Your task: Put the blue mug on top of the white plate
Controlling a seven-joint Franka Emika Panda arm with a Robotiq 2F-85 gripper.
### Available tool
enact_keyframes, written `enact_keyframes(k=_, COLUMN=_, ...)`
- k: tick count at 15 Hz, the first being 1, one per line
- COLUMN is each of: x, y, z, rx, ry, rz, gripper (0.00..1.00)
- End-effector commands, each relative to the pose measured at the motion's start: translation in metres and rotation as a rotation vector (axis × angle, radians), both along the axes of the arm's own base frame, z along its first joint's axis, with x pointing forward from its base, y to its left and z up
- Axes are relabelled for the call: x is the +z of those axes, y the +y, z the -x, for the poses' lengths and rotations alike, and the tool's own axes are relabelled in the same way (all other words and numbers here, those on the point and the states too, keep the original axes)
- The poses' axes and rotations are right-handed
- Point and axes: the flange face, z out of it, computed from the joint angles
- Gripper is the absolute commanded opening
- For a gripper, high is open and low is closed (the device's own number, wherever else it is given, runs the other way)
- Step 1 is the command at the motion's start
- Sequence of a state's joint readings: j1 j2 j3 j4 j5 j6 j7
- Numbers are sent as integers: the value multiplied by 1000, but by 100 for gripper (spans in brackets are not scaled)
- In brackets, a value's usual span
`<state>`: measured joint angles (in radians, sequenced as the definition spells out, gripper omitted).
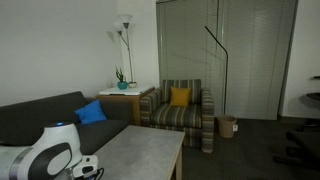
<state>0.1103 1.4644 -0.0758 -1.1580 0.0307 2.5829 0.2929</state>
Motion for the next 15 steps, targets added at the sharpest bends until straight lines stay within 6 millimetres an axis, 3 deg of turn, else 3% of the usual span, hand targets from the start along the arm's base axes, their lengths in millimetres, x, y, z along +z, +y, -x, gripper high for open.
enact_keyframes(k=1, x=2, y=-6, z=-1, rx=-20, ry=44, rz=-24, gripper=3)
enact_keyframes(k=15, x=5, y=-4, z=-4, rx=-24, ry=84, rz=-61, gripper=3)
